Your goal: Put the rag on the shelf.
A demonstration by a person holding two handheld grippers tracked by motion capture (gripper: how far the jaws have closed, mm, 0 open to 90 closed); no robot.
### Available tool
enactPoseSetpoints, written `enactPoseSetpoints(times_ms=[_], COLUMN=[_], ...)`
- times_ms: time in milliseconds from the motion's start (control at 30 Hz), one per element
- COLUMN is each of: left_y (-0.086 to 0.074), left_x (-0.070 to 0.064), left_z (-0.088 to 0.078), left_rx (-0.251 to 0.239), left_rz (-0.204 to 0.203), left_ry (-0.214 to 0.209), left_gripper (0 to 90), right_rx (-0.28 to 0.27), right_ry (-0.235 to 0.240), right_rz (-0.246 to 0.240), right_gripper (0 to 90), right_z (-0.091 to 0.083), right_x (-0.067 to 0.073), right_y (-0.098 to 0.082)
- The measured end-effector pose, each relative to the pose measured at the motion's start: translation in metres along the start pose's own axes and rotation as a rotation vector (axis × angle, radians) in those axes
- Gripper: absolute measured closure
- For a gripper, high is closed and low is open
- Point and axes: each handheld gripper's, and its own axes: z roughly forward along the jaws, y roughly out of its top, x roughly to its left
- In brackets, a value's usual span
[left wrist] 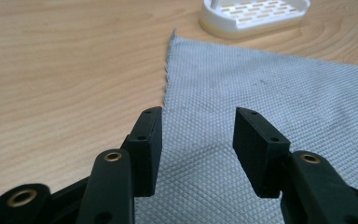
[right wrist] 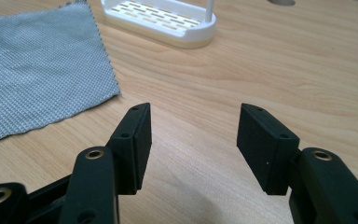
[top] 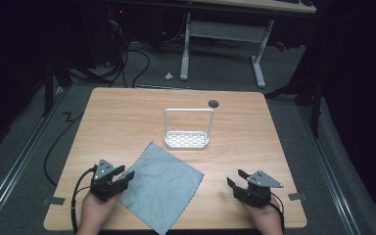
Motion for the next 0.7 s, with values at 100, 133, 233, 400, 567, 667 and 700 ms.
enactPoseSetpoints(times_ms=[100, 133, 233, 400, 567, 667, 700], left_y=[0.000, 0.000, 0.000, 0.001, 0.000, -0.002, -0.002], left_x=[-0.001, -0.001, -0.001, -0.001, -0.002, -0.003, -0.002], left_z=[0.003, 0.003, 0.001, 0.001, 0.003, 0.003, 0.002], left_rx=[0.010, 0.010, 0.005, 0.014, 0.045, 0.065, 0.065], left_rz=[0.014, 0.014, 0.016, 0.020, 0.042, 0.048, 0.051], left_ry=[0.002, 0.002, -0.004, -0.021, -0.037, -0.047, -0.049], left_gripper=[53.1, 55.1, 56.7, 60.4, 68.2, 76.4, 80.1], right_rx=[-0.004, -0.001, 0.004, 0.015, 0.030, 0.043, 0.046], right_ry=[-0.001, 0.006, 0.013, 0.026, 0.052, 0.087, 0.088], right_rz=[-0.028, -0.038, -0.044, -0.047, -0.053, -0.064, -0.068], right_gripper=[45.8, 45.8, 45.8, 46.4, 50.8, 61.7, 65.4], right_z=[0.000, 0.000, 0.001, 0.004, 0.005, 0.006, 0.006], right_x=[0.004, 0.006, 0.008, 0.009, 0.012, 0.018, 0.021], right_y=[0.001, 0.000, 0.001, 0.000, -0.001, 0.000, 0.001])
